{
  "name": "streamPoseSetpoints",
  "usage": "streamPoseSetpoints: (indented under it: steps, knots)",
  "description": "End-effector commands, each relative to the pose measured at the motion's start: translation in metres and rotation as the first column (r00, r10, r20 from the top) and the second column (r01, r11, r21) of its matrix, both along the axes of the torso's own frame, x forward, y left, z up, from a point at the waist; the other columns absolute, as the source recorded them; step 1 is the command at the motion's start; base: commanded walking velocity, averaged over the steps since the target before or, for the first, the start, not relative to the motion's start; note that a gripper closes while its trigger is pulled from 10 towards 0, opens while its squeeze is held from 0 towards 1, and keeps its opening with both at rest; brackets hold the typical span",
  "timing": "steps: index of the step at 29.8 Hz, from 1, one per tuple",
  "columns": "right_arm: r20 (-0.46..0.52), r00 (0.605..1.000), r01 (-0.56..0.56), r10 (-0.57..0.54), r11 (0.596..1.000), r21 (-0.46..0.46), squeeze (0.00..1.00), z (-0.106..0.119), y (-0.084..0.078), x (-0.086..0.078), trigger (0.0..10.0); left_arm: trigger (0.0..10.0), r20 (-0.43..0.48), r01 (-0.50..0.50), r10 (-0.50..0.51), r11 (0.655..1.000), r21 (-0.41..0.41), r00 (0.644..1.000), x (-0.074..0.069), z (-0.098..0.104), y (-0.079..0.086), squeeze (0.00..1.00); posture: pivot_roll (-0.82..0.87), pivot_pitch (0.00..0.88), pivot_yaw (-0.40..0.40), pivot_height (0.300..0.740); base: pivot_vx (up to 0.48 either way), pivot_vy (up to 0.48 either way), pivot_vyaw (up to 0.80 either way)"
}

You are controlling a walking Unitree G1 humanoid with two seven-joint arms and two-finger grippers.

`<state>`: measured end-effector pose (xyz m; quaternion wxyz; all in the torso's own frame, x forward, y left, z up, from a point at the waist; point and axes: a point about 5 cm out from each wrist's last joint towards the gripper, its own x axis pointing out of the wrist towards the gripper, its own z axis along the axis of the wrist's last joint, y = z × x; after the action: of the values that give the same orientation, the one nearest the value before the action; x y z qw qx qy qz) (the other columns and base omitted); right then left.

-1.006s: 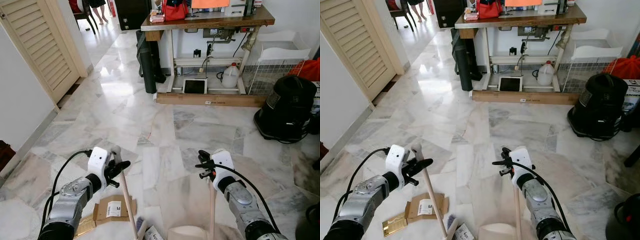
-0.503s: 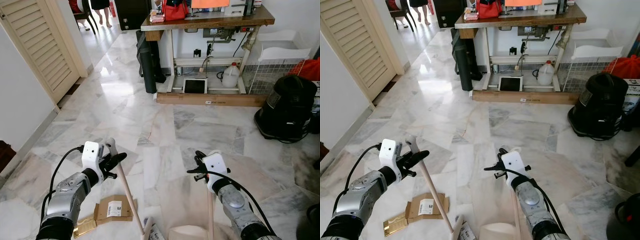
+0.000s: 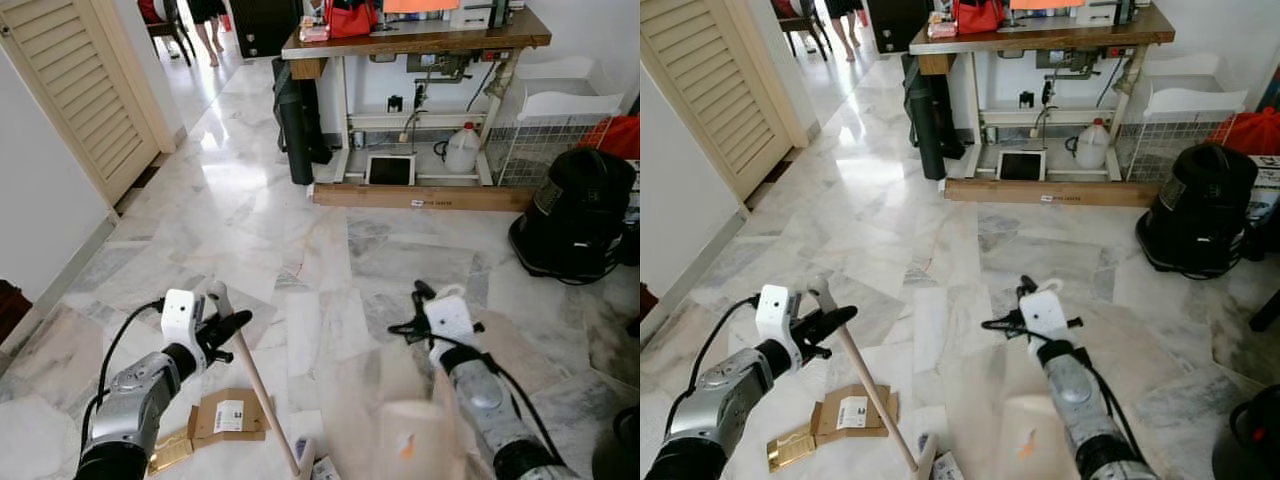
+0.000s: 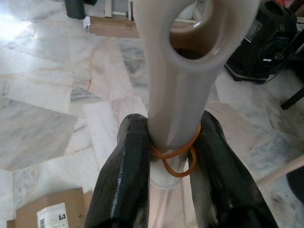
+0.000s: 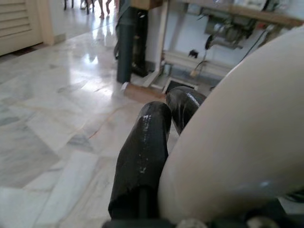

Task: Sweep floor

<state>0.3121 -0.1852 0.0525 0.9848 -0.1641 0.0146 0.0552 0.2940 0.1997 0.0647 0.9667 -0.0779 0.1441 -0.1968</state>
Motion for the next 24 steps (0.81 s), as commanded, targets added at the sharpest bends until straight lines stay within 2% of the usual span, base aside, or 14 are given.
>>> streamPoseSetpoints:
  steps: [1,7,13,21,24]
  knots:
    - [0.015,0.999,-0.033,0.033,0.999,0.022,0.00,0.002,0.012,0.003,10.0,10.0,0.019,-0.021,0.021,1.000,-0.001,1.000,0.000,0.005,0.005,0.00,0.11,0.000,0.117,0.740,0.000,0.000,0.00]
    - [-0.022,0.998,-0.051,0.052,0.998,0.035,0.00,-0.009,0.018,-0.005,10.0,10.0,0.031,-0.031,0.030,0.999,0.011,0.999,-0.007,0.010,0.011,0.00,0.13,0.000,0.131,0.740,0.000,0.000,0.00]
    - [-0.050,0.995,-0.089,0.090,0.996,0.010,0.00,-0.020,0.023,-0.016,10.0,10.0,0.035,-0.038,0.037,0.999,0.031,0.999,-0.016,0.013,0.016,0.00,0.15,0.006,0.139,0.740,0.000,0.000,0.00]
    - [-0.068,0.983,-0.177,0.173,0.983,-0.056,0.00,-0.027,0.032,-0.023,10.0,10.0,0.059,-0.062,0.058,0.996,0.059,0.997,-0.016,0.021,0.019,0.00,0.15,0.023,0.141,0.740,0.000,0.000,0.00]
    - [-0.101,0.966,-0.245,0.239,0.968,-0.058,0.00,-0.031,0.039,-0.026,10.0,10.0,0.088,-0.131,0.124,0.988,0.078,0.988,-0.012,0.025,0.025,0.00,0.15,0.026,0.141,0.740,0.000,0.000,0.00]
